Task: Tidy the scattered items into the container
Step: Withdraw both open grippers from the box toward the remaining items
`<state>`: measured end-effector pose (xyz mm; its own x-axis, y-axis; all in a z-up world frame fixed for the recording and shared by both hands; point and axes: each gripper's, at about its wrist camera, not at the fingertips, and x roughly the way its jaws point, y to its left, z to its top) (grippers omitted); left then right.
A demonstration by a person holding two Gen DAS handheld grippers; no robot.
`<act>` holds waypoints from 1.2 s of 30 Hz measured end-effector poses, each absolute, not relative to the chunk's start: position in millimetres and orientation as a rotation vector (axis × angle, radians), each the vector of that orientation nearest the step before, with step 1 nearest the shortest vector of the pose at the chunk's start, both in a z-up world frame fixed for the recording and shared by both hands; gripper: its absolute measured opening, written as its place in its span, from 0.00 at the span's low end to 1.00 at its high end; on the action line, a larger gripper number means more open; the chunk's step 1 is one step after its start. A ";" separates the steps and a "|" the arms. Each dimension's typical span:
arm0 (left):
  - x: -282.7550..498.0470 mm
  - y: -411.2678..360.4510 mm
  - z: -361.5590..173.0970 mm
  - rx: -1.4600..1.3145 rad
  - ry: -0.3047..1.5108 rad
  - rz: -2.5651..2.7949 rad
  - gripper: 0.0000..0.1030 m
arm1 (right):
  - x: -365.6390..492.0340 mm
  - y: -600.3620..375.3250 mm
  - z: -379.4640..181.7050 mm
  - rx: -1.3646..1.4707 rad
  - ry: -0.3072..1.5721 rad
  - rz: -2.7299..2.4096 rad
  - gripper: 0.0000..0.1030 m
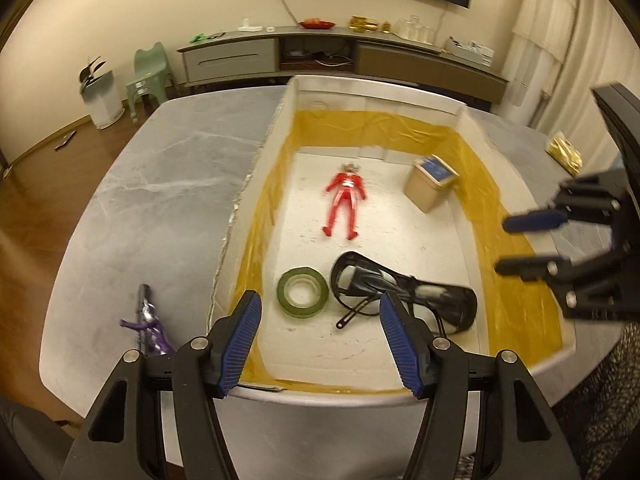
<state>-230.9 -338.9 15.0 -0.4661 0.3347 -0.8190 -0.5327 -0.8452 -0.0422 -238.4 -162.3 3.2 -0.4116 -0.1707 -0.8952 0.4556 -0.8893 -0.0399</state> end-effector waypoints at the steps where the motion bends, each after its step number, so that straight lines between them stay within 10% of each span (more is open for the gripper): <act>1: -226.9 -335.7 16.2 -1.208 0.317 2.314 0.61 | -236.2 -158.0 6.9 1.413 0.355 -2.335 0.38; 36: -81.5 -208.6 97.7 -0.877 0.319 2.345 0.61 | -110.1 -14.0 53.7 1.031 -0.209 -2.506 0.39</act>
